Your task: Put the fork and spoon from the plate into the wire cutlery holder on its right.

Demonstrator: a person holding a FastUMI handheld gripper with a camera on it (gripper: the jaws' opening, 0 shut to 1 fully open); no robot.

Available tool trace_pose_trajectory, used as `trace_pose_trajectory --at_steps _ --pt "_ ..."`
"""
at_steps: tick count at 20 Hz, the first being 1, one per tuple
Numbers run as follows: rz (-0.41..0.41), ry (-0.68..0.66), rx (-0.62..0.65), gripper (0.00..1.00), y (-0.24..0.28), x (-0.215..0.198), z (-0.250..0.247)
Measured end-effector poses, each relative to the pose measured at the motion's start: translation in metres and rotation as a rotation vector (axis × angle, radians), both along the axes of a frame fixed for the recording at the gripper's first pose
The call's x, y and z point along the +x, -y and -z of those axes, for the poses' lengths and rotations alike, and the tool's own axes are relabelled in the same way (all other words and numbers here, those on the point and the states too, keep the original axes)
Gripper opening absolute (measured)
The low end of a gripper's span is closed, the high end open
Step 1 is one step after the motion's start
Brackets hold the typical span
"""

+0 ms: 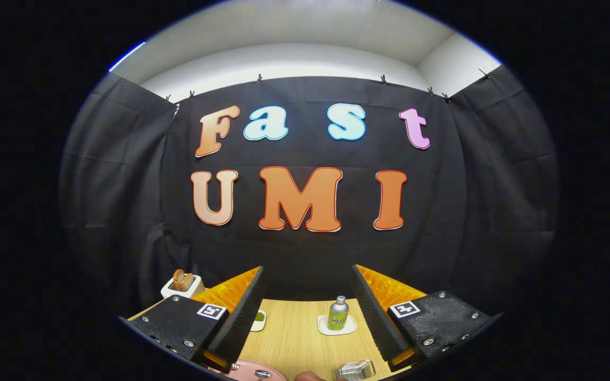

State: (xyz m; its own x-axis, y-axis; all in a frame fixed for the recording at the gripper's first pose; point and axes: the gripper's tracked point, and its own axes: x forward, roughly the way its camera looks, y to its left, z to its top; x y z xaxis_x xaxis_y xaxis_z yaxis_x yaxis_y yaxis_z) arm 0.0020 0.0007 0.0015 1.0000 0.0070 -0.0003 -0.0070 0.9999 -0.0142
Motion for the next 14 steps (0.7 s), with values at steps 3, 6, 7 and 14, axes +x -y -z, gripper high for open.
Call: trace_pose_trajectory --at_steps 3,6,7,14 --pt "-0.007 -0.006 -0.004 0.96 -0.001 0.001 0.001" --pt "-0.018 -0.028 -0.027 0.96 -0.002 0.001 0.007" --pt "-0.022 -0.047 -0.033 0.96 -0.001 0.000 0.012" --pt "-0.141 -0.279 -0.020 0.96 -0.034 -0.015 0.104"
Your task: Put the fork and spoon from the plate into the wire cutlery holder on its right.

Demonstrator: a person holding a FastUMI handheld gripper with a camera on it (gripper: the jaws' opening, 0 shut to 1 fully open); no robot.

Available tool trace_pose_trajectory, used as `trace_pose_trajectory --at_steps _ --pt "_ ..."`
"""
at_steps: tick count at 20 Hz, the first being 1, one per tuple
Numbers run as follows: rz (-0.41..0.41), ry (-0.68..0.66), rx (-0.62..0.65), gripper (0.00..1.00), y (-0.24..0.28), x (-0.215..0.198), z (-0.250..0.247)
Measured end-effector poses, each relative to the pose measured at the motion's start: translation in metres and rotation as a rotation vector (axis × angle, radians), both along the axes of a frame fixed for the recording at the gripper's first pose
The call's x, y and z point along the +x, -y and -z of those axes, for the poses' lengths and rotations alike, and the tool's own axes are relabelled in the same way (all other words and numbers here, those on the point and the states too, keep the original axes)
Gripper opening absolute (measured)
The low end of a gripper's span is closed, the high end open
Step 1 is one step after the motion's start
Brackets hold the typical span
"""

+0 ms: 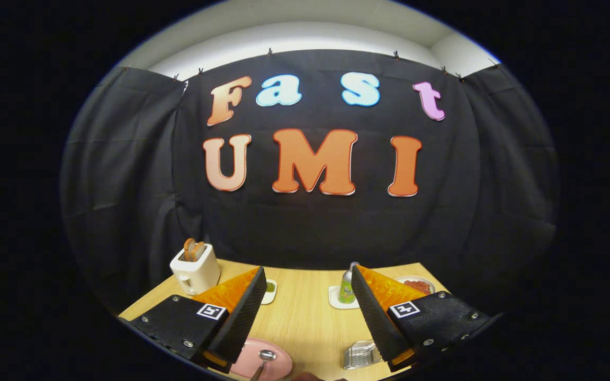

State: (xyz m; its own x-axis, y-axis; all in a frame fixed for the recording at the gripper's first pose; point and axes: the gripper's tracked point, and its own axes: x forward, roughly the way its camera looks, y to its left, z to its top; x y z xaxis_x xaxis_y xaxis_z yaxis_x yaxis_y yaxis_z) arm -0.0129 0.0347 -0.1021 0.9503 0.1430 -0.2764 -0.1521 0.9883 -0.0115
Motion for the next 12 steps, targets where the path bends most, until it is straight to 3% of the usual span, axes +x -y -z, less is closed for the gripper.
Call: trace_pose_trajectory --at_steps 4,12 --pt "-0.055 -0.331 0.046 0.97 -0.012 -0.025 0.107" --pt "-0.103 -0.662 -0.032 0.97 -0.033 -0.074 0.202"
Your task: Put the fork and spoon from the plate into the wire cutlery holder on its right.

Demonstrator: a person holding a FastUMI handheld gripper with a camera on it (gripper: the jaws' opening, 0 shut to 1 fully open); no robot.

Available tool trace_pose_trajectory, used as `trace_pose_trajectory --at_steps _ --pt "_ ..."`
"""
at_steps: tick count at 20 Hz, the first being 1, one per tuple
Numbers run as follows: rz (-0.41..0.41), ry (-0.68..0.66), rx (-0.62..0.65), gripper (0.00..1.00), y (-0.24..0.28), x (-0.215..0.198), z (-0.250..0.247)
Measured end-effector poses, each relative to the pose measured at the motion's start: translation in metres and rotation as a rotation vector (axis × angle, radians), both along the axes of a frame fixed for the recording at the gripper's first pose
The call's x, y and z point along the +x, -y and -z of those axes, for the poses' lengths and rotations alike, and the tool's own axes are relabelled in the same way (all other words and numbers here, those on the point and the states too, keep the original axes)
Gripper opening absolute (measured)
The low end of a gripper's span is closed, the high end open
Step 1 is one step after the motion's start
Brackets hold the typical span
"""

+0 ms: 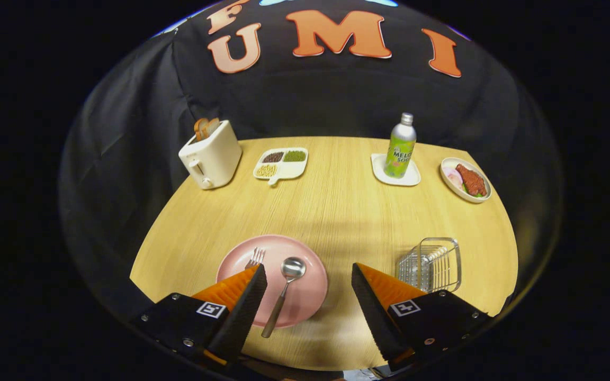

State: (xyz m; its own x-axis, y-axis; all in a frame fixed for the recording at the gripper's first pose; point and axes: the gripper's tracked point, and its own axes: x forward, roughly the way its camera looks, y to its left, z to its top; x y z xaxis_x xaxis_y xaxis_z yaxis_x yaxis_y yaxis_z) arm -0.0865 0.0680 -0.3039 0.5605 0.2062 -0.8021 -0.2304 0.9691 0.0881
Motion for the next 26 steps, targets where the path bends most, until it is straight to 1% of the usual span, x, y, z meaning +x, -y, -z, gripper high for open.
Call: trace_pose_trajectory --at_steps 3,6,11,12,13,16,19,20,21,23,24,25,26 --pt "-0.017 -0.101 -0.009 0.95 -0.015 -0.018 0.025" --pt "0.003 -0.210 -0.008 0.93 -0.023 -0.033 0.042" --pt "0.010 -0.299 -0.026 0.80 -0.035 -0.044 0.066" --pt "0.016 -0.328 -0.021 0.78 -0.038 -0.046 0.070" --pt "0.022 -0.364 -0.018 0.74 -0.041 -0.051 0.075" --pt "0.025 -0.419 -0.048 0.69 -0.043 -0.056 0.088" --pt "0.039 -0.496 -0.079 0.53 -0.043 -0.064 0.101" --pt "0.049 -0.526 -0.071 0.50 -0.047 -0.067 0.105" --pt "0.064 -0.551 -0.076 0.42 -0.048 -0.069 0.109" --pt "0.067 -0.580 -0.099 0.30 -0.047 -0.072 0.114" --pt "0.060 -0.580 -0.109 0.27 -0.047 -0.072 0.115" --pt "0.053 -0.583 -0.120 0.21 -0.047 -0.073 0.118" --pt "0.050 -0.588 -0.122 0.20 -0.047 -0.073 0.118"
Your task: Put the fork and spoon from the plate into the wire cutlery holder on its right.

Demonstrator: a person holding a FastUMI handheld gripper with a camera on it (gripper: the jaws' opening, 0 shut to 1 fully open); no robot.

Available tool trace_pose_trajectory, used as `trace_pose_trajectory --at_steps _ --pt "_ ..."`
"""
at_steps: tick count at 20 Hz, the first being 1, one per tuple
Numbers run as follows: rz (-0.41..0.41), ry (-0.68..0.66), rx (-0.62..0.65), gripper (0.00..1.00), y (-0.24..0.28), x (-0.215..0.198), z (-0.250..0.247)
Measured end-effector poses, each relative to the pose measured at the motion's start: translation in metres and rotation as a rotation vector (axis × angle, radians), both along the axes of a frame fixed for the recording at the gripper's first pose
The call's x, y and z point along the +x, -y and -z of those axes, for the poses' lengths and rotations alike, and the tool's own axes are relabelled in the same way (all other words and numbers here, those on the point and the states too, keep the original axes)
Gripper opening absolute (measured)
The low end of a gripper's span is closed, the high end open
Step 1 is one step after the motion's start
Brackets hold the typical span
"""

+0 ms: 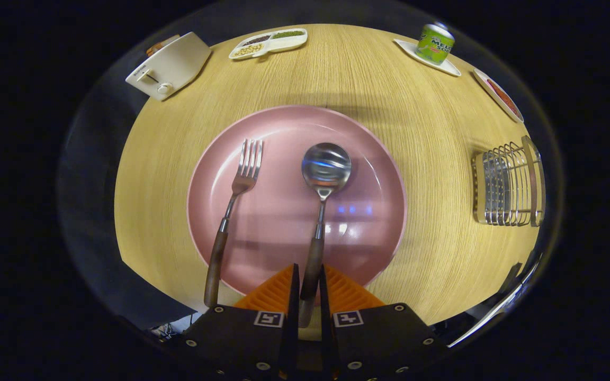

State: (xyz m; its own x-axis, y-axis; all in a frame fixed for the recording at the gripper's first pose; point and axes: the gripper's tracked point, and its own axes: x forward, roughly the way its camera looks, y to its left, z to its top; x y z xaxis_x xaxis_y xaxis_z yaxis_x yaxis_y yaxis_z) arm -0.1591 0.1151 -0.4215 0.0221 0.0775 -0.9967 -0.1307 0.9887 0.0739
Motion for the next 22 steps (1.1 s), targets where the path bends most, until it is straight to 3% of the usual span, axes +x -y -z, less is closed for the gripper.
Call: trace_pose_trajectory --at_steps 5,9,17,22 --pt "0.004 0.018 0.027 0.09 0.002 0.005 -0.010" --pt "0.000 0.080 0.020 0.09 0.024 0.010 -0.032" --pt "0.108 0.153 0.103 0.08 0.048 0.023 -0.055" --pt "0.112 0.241 0.122 0.07 0.059 0.033 -0.085"
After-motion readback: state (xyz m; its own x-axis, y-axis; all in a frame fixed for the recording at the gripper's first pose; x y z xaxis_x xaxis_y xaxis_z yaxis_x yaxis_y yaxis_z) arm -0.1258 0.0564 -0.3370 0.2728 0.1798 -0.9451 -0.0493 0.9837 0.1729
